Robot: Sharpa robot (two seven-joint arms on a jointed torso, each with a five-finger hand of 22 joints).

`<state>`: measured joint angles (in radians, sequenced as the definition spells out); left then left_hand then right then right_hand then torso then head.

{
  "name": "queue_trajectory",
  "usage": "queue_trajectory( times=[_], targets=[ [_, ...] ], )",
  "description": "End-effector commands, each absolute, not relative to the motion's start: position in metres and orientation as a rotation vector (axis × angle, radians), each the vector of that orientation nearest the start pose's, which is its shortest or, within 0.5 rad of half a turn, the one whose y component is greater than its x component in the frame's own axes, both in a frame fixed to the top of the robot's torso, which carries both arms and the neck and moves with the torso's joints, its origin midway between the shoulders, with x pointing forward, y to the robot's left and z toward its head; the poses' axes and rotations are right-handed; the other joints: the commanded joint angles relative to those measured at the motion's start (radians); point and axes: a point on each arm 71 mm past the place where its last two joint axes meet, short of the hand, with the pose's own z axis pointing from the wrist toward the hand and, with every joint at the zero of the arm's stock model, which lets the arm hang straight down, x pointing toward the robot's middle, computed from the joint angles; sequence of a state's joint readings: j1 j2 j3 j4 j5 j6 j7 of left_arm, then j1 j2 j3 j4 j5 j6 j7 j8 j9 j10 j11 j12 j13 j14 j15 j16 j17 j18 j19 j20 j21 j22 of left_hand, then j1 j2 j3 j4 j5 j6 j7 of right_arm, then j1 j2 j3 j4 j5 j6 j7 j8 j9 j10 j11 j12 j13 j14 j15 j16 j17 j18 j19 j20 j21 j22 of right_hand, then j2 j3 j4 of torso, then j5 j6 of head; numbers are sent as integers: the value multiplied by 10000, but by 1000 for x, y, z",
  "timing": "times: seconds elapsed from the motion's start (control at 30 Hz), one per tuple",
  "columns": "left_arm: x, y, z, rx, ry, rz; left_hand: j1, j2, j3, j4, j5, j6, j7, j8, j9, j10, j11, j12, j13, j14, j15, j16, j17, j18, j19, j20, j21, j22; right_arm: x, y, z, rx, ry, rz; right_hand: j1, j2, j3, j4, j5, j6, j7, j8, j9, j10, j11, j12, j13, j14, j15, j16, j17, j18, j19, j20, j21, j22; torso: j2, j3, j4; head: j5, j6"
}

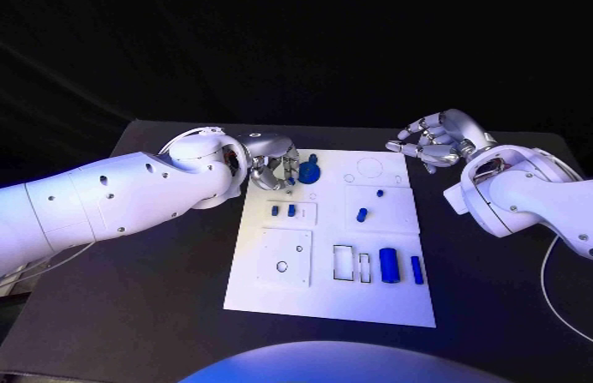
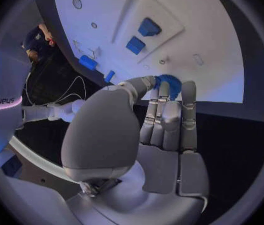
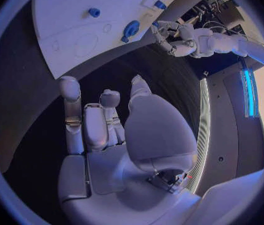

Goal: Assemble the parts on the task board

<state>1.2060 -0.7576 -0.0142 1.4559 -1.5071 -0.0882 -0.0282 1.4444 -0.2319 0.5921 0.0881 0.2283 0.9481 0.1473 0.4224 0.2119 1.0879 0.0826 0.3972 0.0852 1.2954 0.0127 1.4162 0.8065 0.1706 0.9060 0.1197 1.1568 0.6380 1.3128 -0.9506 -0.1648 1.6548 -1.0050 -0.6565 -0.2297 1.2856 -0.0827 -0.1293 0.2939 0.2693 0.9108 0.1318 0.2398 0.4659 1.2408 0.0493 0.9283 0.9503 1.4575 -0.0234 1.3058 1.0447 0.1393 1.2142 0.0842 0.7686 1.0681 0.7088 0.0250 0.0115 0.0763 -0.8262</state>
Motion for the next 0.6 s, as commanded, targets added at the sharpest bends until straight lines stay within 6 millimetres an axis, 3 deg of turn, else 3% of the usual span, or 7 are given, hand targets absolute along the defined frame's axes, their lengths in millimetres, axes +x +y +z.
queue_trajectory(
  times=[0.03, 0.6],
  targets=[
    [495, 172, -191, 3409, 18459, -6854, -117, -40, -34, -43, -58, 101, -24, -45, 18, 131, -10, -66, -6, 19, 25, -7, -29, 144, -46, -32, 43, -9, 471, -240, -163, 4461, 15475, 6722, -75, -63, -55, 15, 27, -34, -38, 36, 11, -59, -44, -68, -8, -35, -19, -53, -8, 176, -85, 9, -63, -7, 9, 3, -12, 35, 3],
    [493, 174, -203, 3252, 18860, -6929, -133, -63, -44, -51, -56, 110, -32, -63, 24, 154, -16, -106, -8, 13, 20, -11, -45, 144, -51, -33, 35, -14, 470, -239, -163, 4457, 15499, 6739, -75, -63, -55, 15, 27, -34, -38, 36, 11, -59, -44, -68, -8, -35, -19, -53, -8, 176, -85, 9, -63, -7, 22, 8, -21, 54, -36]
  ],
)
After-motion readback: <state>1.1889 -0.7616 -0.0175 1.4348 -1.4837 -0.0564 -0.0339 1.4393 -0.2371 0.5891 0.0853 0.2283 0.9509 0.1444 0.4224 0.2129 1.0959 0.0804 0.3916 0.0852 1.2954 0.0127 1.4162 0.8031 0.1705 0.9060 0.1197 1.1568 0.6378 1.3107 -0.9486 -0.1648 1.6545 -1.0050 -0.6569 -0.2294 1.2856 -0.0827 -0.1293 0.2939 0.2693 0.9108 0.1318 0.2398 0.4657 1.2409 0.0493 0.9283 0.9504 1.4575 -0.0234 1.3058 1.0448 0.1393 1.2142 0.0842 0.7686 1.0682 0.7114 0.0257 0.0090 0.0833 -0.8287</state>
